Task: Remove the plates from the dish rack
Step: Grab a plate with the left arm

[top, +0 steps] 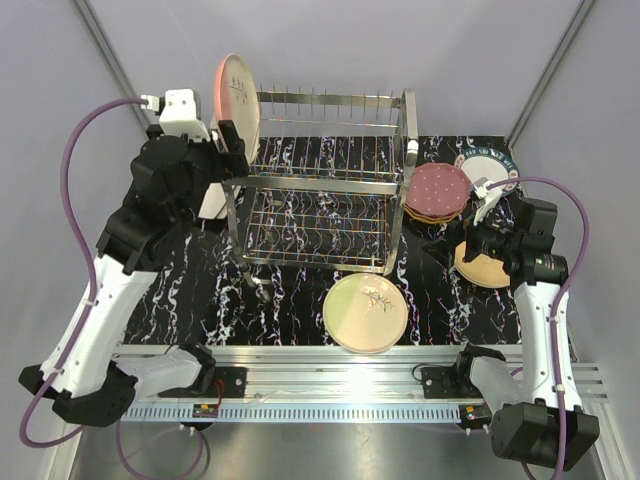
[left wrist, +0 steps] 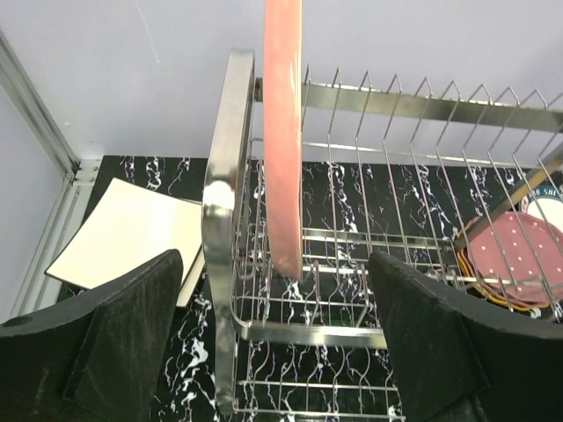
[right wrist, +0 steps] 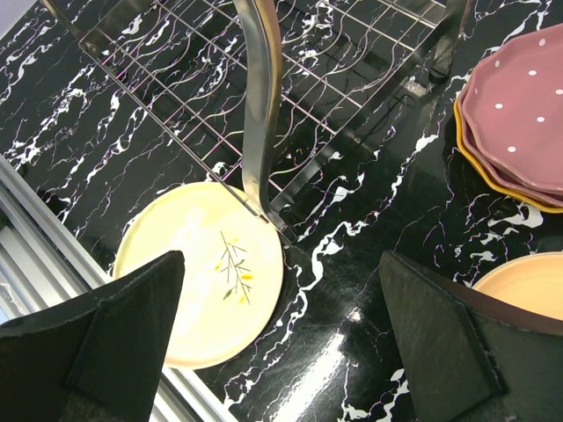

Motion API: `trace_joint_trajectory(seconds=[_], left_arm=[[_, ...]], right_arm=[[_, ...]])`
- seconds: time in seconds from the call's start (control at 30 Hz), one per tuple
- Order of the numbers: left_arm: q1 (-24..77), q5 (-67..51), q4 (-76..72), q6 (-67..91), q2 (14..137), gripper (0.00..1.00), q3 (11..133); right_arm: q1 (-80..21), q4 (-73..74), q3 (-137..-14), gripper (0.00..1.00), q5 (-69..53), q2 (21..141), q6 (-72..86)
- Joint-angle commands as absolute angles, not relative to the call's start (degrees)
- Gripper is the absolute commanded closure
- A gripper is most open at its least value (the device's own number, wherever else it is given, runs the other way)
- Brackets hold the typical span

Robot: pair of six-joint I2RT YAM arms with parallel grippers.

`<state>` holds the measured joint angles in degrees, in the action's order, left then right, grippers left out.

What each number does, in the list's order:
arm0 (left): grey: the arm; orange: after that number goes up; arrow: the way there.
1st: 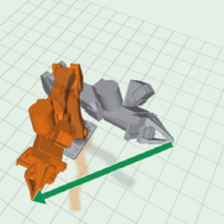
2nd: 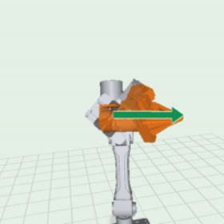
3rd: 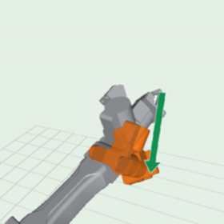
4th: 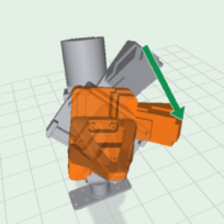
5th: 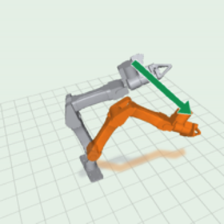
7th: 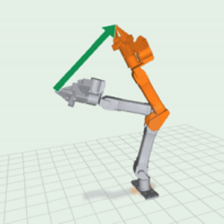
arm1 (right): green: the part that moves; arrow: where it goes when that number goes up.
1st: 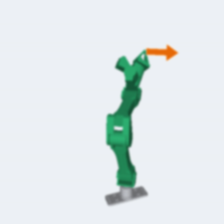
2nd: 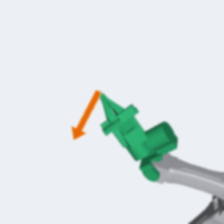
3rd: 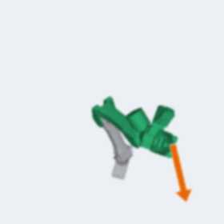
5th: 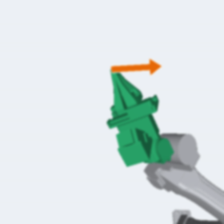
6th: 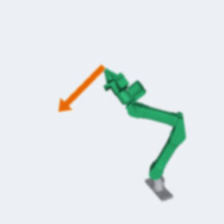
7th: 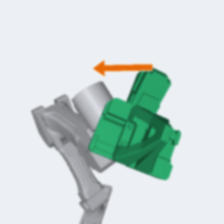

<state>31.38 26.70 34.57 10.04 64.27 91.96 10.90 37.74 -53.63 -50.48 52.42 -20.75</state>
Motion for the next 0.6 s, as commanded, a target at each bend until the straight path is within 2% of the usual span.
trace_joint_trajectory(seconds=[0.0,0.13,0.3,0.47,0.57], left_arm=[[29.63,23.65,34.45,10.55,66.87,0.12,96.4],[26.9,21.89,35.07,10.81,70.38,0.19,100.45],[22.6,16.62,36.38,11.33,75.05,0.35,104.58],[21.53,14.15,37.35,10.73,77.78,0.4,106.96],[21.45,14.41,38.76,8.97,79.45,0.49,109.41]], right_arm=[[10.99,37.53,-53.53,0.0,-50.97,51.42,-21.8],[10.99,37.53,-53.18,0.0,-51.41,51.68,-21.89],[10.99,37.53,-53.17,0.0,-51.24,51.85,-21.97],[10.99,37.53,-53.0,0.0,-51.06,51.77,-22.06],[10.99,37.44,-53.08,0.0,-51.06,51.94,-22.06]])
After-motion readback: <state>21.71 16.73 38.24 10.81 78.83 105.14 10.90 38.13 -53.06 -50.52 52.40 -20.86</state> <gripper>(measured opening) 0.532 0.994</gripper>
